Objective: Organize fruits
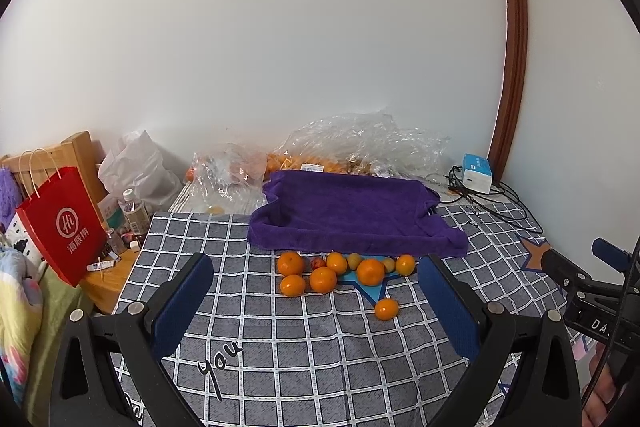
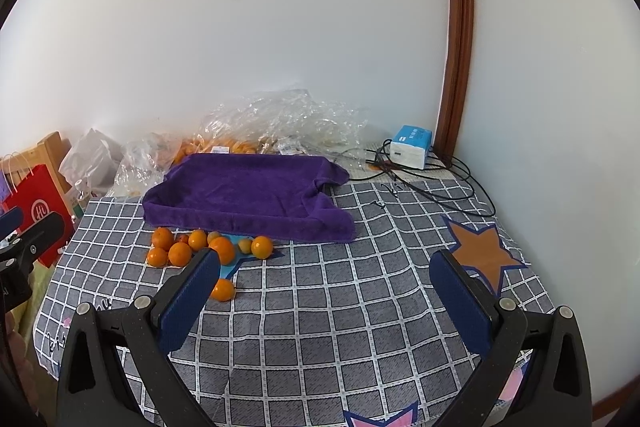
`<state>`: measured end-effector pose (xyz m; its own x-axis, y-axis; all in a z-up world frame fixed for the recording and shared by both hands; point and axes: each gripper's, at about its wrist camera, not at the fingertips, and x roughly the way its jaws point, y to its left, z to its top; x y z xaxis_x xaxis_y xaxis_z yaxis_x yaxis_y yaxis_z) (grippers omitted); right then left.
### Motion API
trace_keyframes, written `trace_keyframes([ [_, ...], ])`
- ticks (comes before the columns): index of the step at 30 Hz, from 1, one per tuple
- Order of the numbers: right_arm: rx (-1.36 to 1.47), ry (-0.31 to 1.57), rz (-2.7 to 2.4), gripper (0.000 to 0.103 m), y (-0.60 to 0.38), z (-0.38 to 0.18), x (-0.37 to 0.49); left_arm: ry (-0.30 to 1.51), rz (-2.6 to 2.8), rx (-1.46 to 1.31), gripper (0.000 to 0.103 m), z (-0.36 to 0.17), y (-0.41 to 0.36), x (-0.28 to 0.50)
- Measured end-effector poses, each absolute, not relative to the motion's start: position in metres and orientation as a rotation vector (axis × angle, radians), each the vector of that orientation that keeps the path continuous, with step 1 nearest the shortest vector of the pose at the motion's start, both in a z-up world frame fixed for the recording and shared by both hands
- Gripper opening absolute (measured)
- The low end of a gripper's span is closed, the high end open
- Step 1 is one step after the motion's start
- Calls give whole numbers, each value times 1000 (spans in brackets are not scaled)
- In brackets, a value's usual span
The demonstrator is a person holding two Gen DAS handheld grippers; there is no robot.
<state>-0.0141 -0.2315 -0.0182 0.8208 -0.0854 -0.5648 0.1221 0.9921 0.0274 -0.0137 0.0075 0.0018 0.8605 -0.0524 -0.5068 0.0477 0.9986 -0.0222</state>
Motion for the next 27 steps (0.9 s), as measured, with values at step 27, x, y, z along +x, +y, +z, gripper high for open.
trace_keyframes([
  [27,45,625,-122,103,-218,-42,7,566,1,-26,103,-20,28,12],
])
